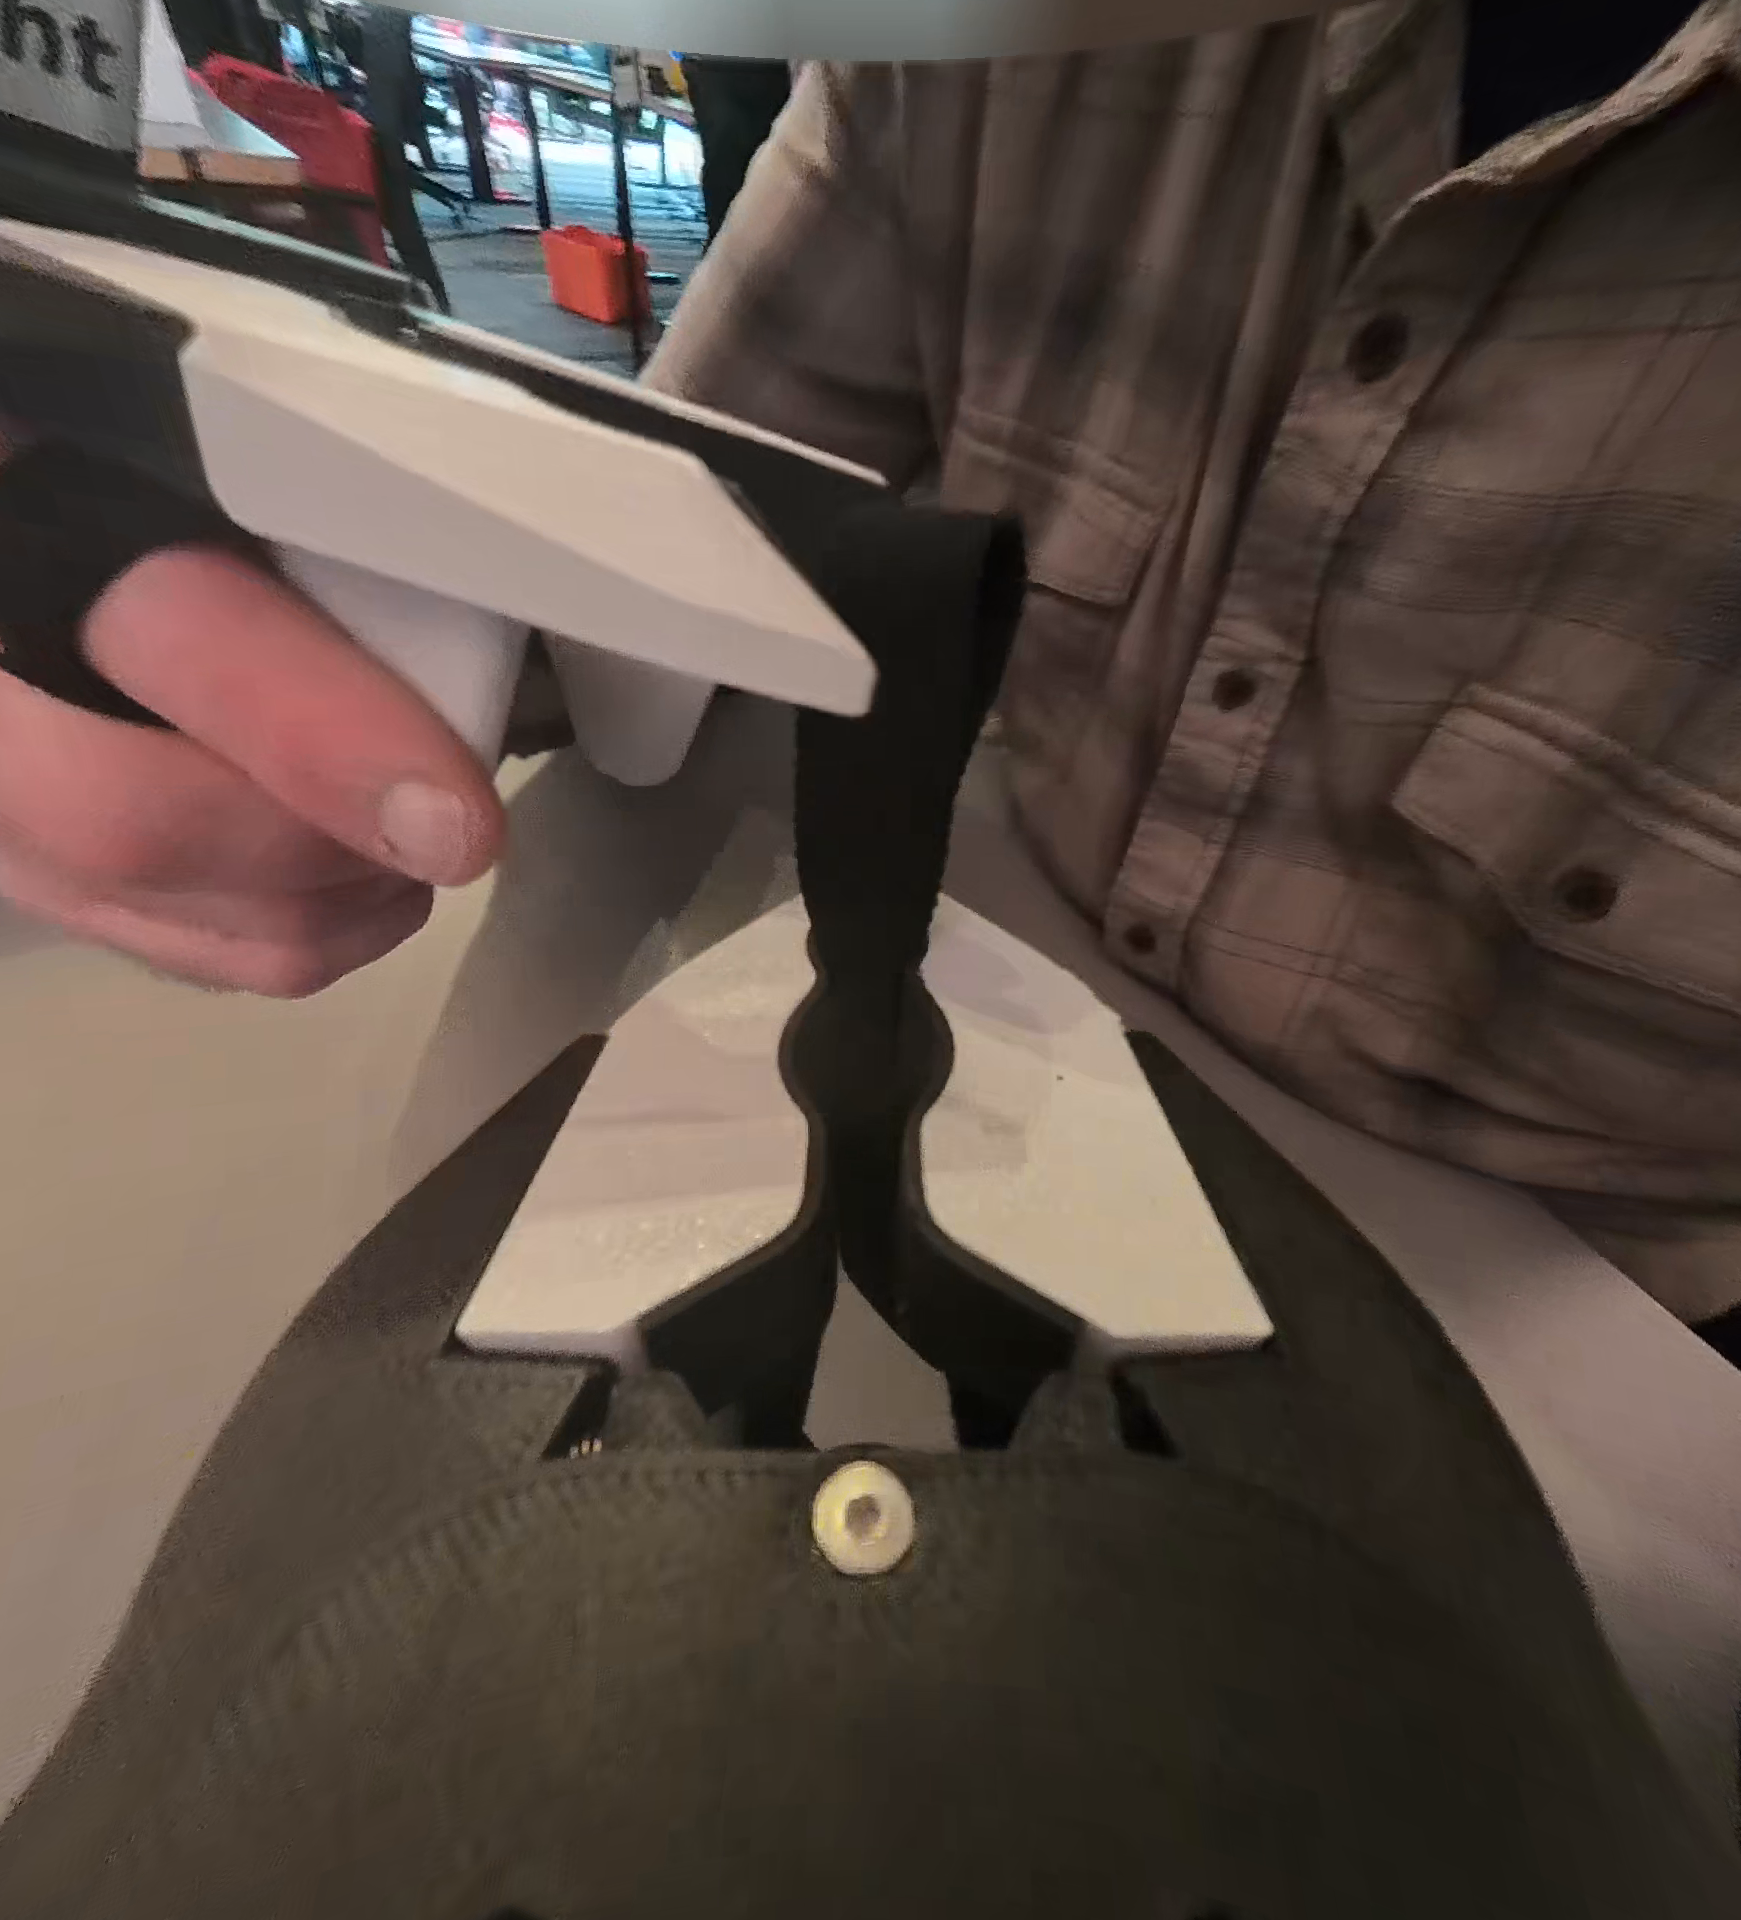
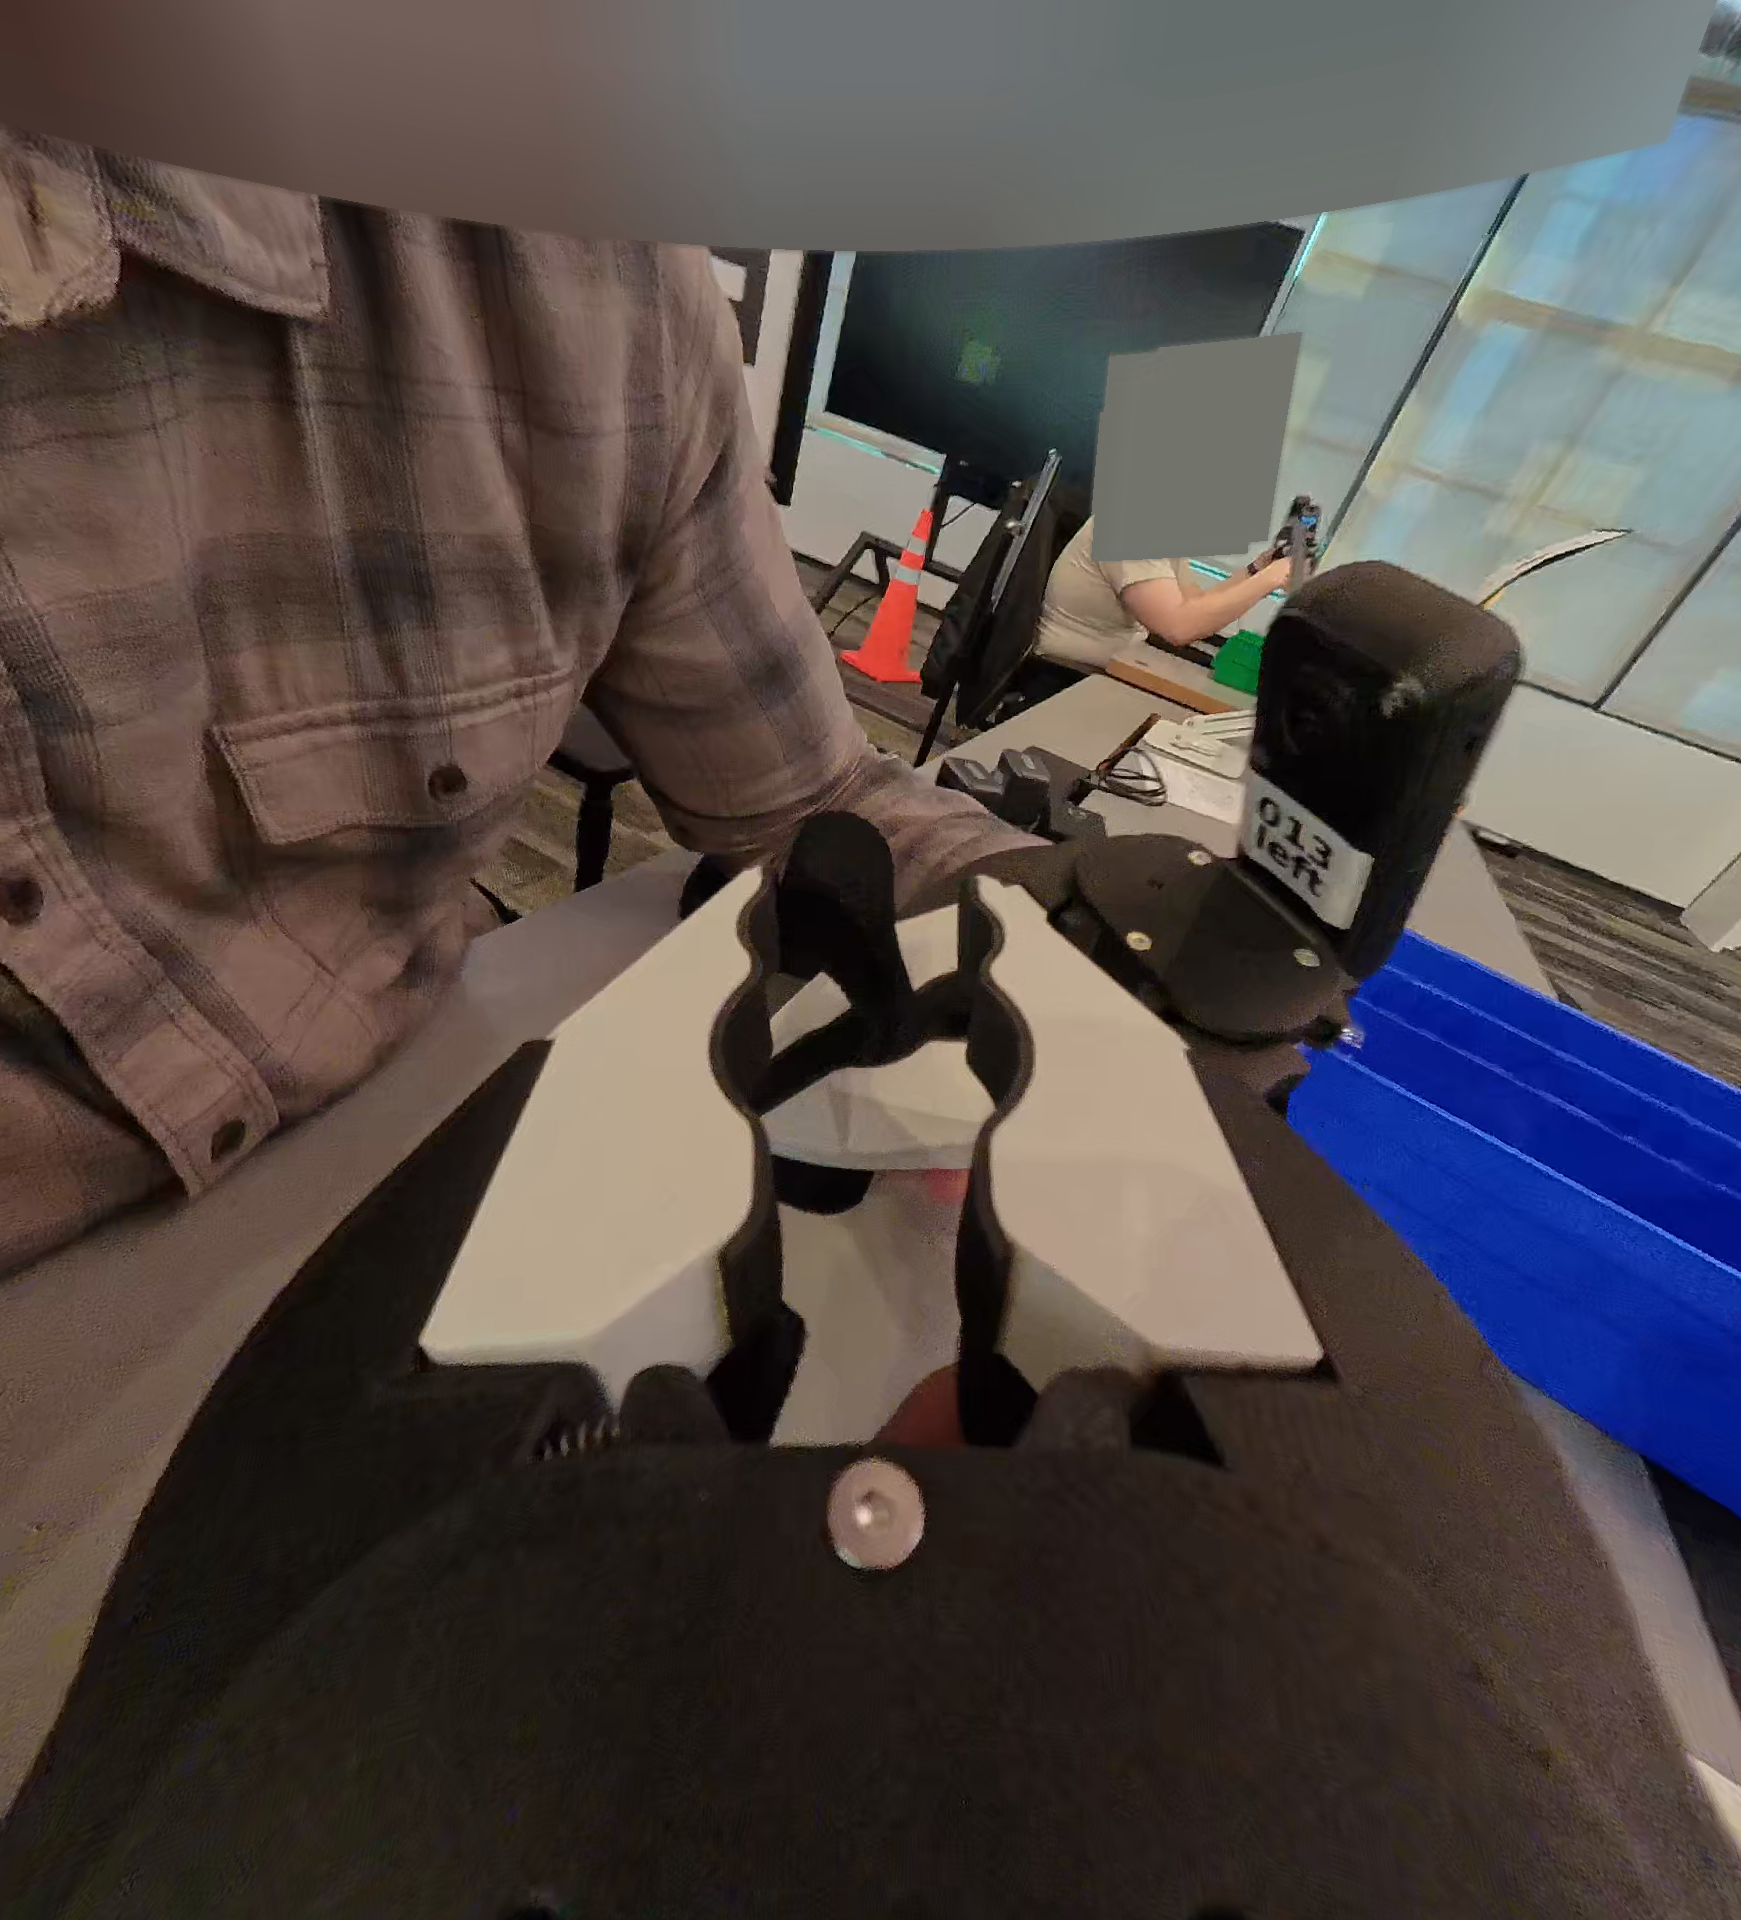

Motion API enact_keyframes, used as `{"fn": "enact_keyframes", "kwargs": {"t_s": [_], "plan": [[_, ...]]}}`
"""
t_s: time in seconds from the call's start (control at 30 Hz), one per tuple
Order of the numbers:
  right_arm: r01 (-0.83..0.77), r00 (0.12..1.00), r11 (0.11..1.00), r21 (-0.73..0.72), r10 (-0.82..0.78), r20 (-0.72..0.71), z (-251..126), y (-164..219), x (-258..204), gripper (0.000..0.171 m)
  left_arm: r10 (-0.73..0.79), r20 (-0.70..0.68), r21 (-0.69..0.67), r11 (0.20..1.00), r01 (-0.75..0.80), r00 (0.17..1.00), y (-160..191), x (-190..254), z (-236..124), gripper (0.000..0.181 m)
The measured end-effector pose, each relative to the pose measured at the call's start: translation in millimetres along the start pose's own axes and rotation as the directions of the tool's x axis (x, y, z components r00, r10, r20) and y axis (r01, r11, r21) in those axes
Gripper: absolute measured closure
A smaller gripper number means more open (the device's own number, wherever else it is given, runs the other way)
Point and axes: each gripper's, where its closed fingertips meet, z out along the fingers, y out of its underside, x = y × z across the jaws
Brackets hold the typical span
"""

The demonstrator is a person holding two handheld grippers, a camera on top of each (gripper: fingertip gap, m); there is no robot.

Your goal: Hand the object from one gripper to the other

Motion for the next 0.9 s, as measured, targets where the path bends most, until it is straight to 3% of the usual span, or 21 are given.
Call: {"fn": "enact_keyframes", "kwargs": {"t_s": [0.13, 0.23, 0.3, 0.43, 0.5, 0.63, 0.77, 0.9], "plan": [[-0.01, 1.0, 1.0, -0.003, 0.01, 0.005, 3, 0, -1, 0.159, -0.003, 0.001, 0.015, 1.0, 0.003, 1.0, 0, -2, 0, 0.175], [-0.044, 0.996, 0.999, -0.004, 0.043, -0.072, -1, 1, 16, 0.17, 0.003, 0.058, 0.017, 1.0, -0.004, 0.998, -1, -11, -1, 0.17], [-0.059, 0.989, 0.998, -0.013, 0.056, -0.139, -7, 4, 30, 0.17, 0.014, 0.149, 0.013, 1.0, -0.016, 0.989, -2, -25, -7, 0.164], [-0.102, 0.93, 0.995, -0.005, 0.094, -0.355, -24, 6, 70, 0.17, 0.059, 0.42, 0.009, 0.998, -0.069, 0.905, -15, -62, -33, 0.134], [-0.13, 0.849, 0.992, 0.009, 0.115, -0.516, -41, 10, 98, 0.171, 0.091, 0.618, -0.005, 0.994, -0.111, 0.781, -26, -89, -58, 0.118], [-0.166, 0.666, 0.983, 0.073, 0.167, -0.727, -77, 13, 133, 0.171, 0.161, 0.903, -0.092, 0.978, -0.187, 0.398, -47, -122, -116, 0.121], [-0.177, 0.537, 0.976, 0.126, 0.203, -0.819, -91, 19, 144, 0.171, 0.382, 0.908, -0.366, 0.923, -0.121, 0.169, -35, -137, -120, 0.121], [-0.18, 0.53, 0.976, 0.121, 0.2, -0.824, -82, 20, 140, 0.171, 0.436, 0.899, -0.432, 0.897, -0.093, 0.027, -31, -143, -125, 0.136]]}}
